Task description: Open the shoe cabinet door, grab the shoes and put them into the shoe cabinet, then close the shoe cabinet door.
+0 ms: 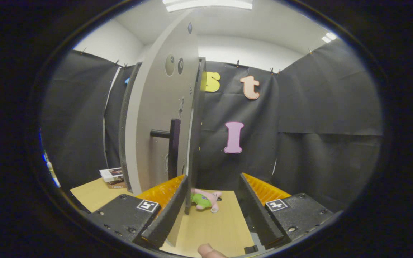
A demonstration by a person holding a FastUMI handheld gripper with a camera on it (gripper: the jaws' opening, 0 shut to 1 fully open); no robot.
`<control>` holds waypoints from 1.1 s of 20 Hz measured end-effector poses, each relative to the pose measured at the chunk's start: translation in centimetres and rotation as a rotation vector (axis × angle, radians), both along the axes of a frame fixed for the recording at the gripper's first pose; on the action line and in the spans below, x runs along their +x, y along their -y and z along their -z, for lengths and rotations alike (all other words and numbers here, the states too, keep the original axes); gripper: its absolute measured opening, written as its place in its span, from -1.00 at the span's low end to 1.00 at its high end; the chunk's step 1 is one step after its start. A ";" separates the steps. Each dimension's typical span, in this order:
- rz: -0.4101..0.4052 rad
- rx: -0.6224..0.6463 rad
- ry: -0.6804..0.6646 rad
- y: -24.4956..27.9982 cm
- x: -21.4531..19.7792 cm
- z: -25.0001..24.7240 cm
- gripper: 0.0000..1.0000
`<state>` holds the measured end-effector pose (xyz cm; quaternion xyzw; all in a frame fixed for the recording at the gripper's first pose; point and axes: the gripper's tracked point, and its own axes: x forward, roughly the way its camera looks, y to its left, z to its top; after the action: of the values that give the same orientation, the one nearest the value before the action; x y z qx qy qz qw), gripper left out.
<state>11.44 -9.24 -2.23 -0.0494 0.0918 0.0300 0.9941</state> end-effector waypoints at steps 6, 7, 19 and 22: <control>-0.033 0.039 0.002 -2.3 -0.5 0.3 0.86; -0.049 0.042 0.000 -2.9 -0.5 0.4 0.86; -0.109 0.046 0.026 -11.8 -0.6 0.8 0.86; -0.099 0.056 0.032 -13.5 0.1 1.0 0.86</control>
<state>11.52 4.31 -3.21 -0.0266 0.0722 0.0810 0.9937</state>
